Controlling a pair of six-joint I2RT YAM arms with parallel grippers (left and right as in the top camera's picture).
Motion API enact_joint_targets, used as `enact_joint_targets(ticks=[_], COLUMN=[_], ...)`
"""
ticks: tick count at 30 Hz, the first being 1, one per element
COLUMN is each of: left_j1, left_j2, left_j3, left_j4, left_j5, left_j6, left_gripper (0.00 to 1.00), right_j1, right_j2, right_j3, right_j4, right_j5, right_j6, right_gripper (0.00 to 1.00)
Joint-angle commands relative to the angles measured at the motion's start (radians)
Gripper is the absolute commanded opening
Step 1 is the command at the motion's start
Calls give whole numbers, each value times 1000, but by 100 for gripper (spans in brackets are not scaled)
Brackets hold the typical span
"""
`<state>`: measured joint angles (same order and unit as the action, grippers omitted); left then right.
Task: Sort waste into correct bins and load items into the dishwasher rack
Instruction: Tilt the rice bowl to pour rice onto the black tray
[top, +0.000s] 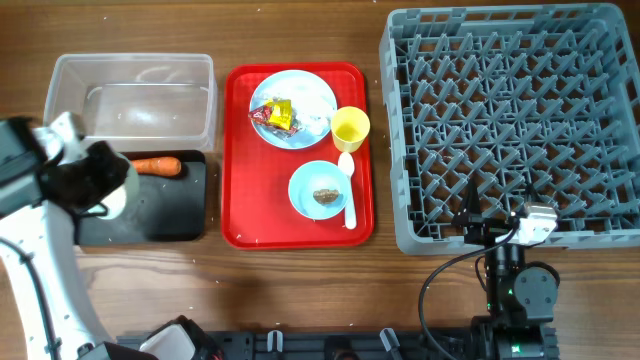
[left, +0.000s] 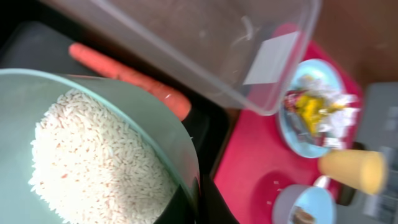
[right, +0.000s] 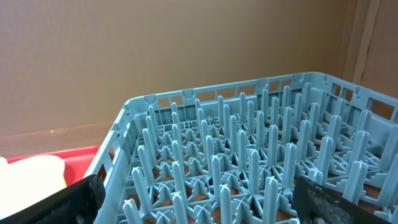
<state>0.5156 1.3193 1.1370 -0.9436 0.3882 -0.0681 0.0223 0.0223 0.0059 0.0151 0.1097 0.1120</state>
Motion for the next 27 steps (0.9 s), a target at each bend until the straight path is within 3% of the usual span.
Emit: enact_joint_targets(ticks=[1, 9, 14, 27], left_j1=[175, 333, 396, 481], left_j2=[-8, -8, -8, -8], left_j3=[-21, -175, -304, -464], left_j4=[12, 101, 242, 449], left_j5=[430, 629, 728, 813], left_j6=[200, 274, 274, 275], left_gripper=[4, 4, 4, 4], right_j1=[-4, -4, -4, -4], right_j2=[1, 1, 1, 1], right_j3=[-1, -1, -1, -1], right_j4=[5, 5, 5, 5], right_j5=[10, 10, 10, 10], right_j6=[8, 8, 8, 8], right_gripper=[100, 100, 100, 100])
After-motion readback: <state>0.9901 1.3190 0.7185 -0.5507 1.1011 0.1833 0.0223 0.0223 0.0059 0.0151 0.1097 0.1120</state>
